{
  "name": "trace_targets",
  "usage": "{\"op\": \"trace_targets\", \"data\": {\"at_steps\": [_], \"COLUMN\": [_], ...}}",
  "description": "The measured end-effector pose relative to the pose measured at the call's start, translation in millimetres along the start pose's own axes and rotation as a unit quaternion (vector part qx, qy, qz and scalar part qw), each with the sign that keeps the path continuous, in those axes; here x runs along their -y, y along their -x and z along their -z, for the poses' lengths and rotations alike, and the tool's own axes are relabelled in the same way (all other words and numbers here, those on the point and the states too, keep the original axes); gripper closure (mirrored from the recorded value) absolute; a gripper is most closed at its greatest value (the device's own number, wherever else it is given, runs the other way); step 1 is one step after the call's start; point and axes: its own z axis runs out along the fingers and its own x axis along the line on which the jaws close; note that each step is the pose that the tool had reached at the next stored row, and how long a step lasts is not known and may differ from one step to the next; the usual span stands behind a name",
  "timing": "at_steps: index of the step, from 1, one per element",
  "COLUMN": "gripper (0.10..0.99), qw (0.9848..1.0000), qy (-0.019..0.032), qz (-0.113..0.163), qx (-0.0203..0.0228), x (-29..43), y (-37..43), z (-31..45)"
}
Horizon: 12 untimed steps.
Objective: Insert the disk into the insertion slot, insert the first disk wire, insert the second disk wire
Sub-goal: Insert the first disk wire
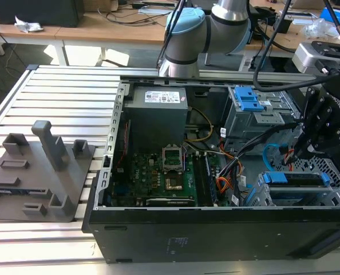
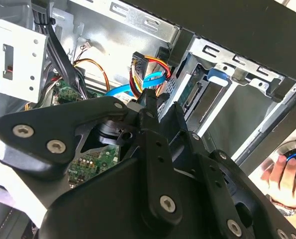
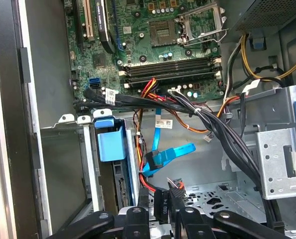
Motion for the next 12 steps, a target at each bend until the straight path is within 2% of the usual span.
{"op": "trace_targets", "data": {"at_steps": [2,4,9,12], "gripper": [0.800,0.906,0.906,0.906], "qw": [1.0000,1.0000,1.0000,1.0000], "qy": [0.0000,0.0000,0.0000,0.0000], "qz": [0.000,0.000,0.000,0.000], "qx": [0.0000,-0.0001,-0.0002,-0.0002], "x": [0.0,0.0,0.0,0.6], "y": [0.0,0.0,0.0,-4.0], "z": [0.0,0.0,0.0,-0.2]}}
